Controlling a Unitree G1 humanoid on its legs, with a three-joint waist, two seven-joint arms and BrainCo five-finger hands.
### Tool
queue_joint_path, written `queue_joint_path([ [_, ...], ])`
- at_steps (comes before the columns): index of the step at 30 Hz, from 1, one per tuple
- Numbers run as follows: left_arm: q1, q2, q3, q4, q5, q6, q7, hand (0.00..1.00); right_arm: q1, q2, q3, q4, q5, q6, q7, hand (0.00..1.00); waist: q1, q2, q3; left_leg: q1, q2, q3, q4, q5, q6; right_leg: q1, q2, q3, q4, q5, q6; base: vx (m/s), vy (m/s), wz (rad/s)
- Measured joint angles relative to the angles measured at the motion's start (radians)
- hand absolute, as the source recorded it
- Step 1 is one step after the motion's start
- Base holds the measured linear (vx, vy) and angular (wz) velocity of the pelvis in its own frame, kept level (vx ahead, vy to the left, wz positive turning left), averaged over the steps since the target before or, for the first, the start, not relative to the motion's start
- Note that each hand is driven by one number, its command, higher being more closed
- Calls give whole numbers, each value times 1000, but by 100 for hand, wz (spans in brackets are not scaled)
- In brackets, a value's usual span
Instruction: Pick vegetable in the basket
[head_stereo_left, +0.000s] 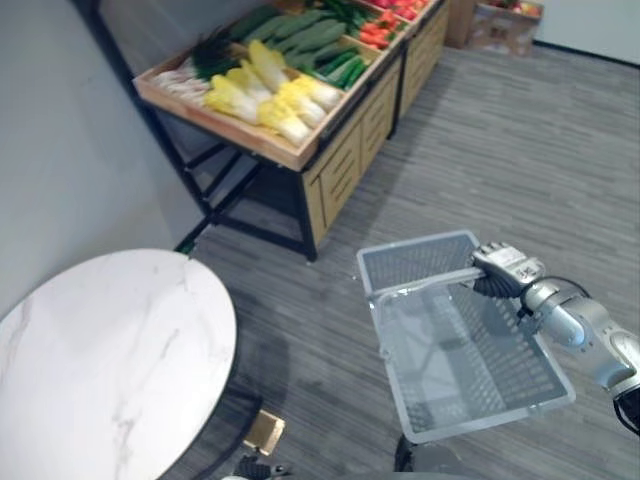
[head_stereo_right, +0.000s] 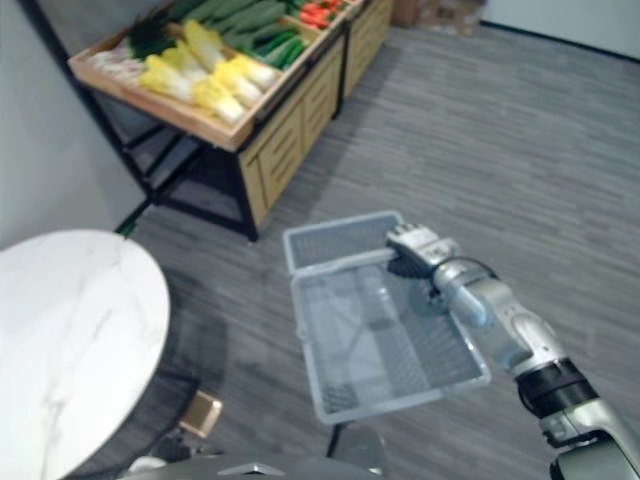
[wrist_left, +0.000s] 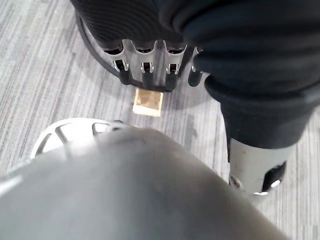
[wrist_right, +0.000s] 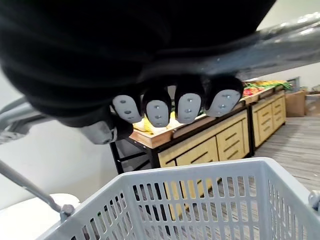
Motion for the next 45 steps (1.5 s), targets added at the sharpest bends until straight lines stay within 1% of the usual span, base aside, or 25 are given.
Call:
queue_joint_path([
  [2, -8, 0, 4, -1, 26, 0, -3, 0, 0, 3, 0, 14, -10, 1, 0, 100, -2, 6, 1, 0, 55, 4, 64, 29, 1, 7, 35, 17, -10, 3, -7, -1, -228, -40],
  [4, -13, 1, 17, -2, 34, 0, -2, 0, -1, 20, 0, 28, -12, 1, -1, 100, 2, -8, 12, -5, 107, -64, 185, 60, 29, 40, 50, 54, -28, 7, -23, 25, -157, -45],
  [5, -9, 12, 30, -5, 33, -1, -2, 0, -8, 39, 3, 54, -13, 3, -1, 100, 9, -28, 27, -41, 93, -237, 276, 15, -5, 74, 46, 93, -54, 13, -34, -13, -41, -69],
  [6, -6, 8, 36, -5, 33, -1, 5, 0, -36, 57, 24, 82, -13, 12, -5, 100, 11, -32, 30, -77, 8, -432, 314, -75, -24, 88, 34, 139, -71, 15, -37, -23, -15, -90],
  [7, 0, 2, 39, -5, 33, -1, 8, 0, -57, 67, 42, 98, -13, 16, -7, 100, 16, -31, 30, -87, -40, -516, 313, -110, -26, 89, 31, 170, -75, 19, -36, -39, 31, -134],
  [8, 12, -10, 57, -11, 26, -9, 17, 0, -90, 88, 72, 130, -12, 16, -11, 100, 36, -27, 31, -97, -129, -645, 289, -171, -23, 89, 41, 242, -93, 25, -41, -12, 51, -162],
  [9, 21, -15, 60, -15, 15, -15, 25, 0, -104, 104, 95, 151, -12, 16, -11, 100, 55, -24, 33, -102, -191, -722, 231, -193, -20, 87, 49, 284, -105, 27, -44, -12, 63, -157],
  [11, 27, -19, 69, -19, 8, -22, 26, 0, -107, 112, 117, 163, -12, 16, -11, 100, 61, -15, 42, -107, -231, -780, 116, -189, -20, 87, 60, 306, -104, 28, -46, -14, 87, -106],
  [15, 28, -49, 85, -37, -8, -22, 27, 0, -108, 90, 117, 169, -14, 23, -10, 100, 61, 38, 60, -142, -263, -842, -37, -138, -22, 43, 68, 350, -61, 31, -24, 6, 175, -65],
  [17, 22, -49, 85, -37, -7, -23, 28, 0, -108, 77, 114, 170, -14, 23, -10, 100, 55, 33, 71, -160, -282, -844, -14, -154, -4, 35, 43, 344, -76, 44, -5, 121, 218, -11],
  [19, 12, -51, 99, -48, -7, -24, 29, 0, -113, 78, 116, 195, -16, 24, -10, 100, 61, 39, 91, -178, -289, -844, 74, -168, 22, 76, 28, 359, -141, 79, 42, 151, 199, -3],
  [21, 16, -55, 106, -53, -7, -26, 33, 0, -119, 80, 117, 213, -20, 23, -7, 100, 77, 37, 92, -179, -310, -857, 120, -178, 27, 115, 2, 367, -187, 89, 58, 181, 129, -13],
  [26, 19, -54, 93, -57, -7, -37, 38, 0, -142, 80, 98, 213, -19, 17, -9, 100, 84, 38, 92, -194, -325, -873, 148, -277, 55, 101, 1, 414, -202, 81, 90, 136, 110, -25],
  [28, 16, -45, 72, -52, -4, -33, 38, 0, -118, 86, 74, 220, -25, 40, -9, 100, 85, 24, 97, -131, -359, -865, 86, -293, 79, 33, -15, 432, -13, 5, 108, 138, 162, -21],
  [29, 17, -44, 67, -46, -4, -31, 38, 0, -118, 87, 74, 224, -26, 44, -9, 100, 85, 25, 97, -114, -362, -861, 71, -291, 84, -6, -14, 437, 80, -6, 97, 125, 138, -22],
  [30, 17, -37, 46, -44, -4, -26, 38, 0, -113, 90, 71, 227, -28, 51, -9, 100, 81, 19, 100, -81, -372, -858, 54, -288, 91, -83, -14, 444, 276, -6, 90, 102, 108, -6],
  [31, 17, -26, 33, -44, -4, -25, 37, 0, -110, 93, 66, 227, -28, 52, -9, 100, 79, 11, 105, -59, -382, -861, 50, -289, 95, -108, -21, 446, 358, -2, 83, 137, 136, 16],
  [32, 16, -1, 7, -49, -5, -22, 36, 0, -93, 113, 31, 227, -30, 55, -9, 100, 69, -14, 118, -21, -400, -876, 49, -295, 106, -132, -38, 444, 474, 18, 57, 156, 111, 39],
  [33, 14, 7, -3, -55, -7, -21, 35, 0, -77, 131, -7, 227, -30, 56, -9, 100, 56, -19, 121, 4, -401, -899, 46, -307, 126, -154, -40, 442, 550, 57, 46, 196, 113, 51],
  [35, 11, 12, -4, -55, -8, -20, 35, 0, -62, 156, -52, 225, -30, 56, -16, 100, 52, -25, 119, 21, -402, -916, 30, -315, 139, -186, -41, 421, 609, 27, 7, 166, 72, 33],
  [37, -4, 9, -2, -56, -8, -18, 34, 0, -62, 165, -75, 227, -29, 54, -29, 100, 53, -21, 124, 37, -392, -933, 12, -320, 148, -218, -29, 358, 566, -33, -4, 201, 43, 16],
  [40, -18, 4, -1, -58, -7, -16, 34, 0, -60, 166, -80, 231, -29, 54, -33, 100, 34, 2, 137, 69, -374, -975, -17, -321, 150, -229, 22, 311, 334, -32, -1, 271, -35, 39],
  [42, -23, 2, 0, -66, -5, -15, 34, 0, -45, 166, -94, 234, -29, 55, -33, 100, 20, -2, 139, 104, -374, -1014, -42, -322, 147, -231, 36, 339, 68, 28, 48, 358, -134, 62],
  [43, -22, 1, 0, -72, -5, -15, 34, 0, -35, 166, -106, 234, -29, 55, -33, 100, 18, -4, 140, 115, -374, -1025, -46, -324, 145, -231, 32, 350, 4, 59, 54, 405, -179, 71],
  [45, -10, -1, 6, -85, -2, -17, 31, 0, -12, 166, -132, 233, -29, 57, -33, 100, 1, -39, 142, 163, -381, -1075, -58, -354, 97, -244, -17, 361, -103, 93, 69, 432, -237, 81],
])
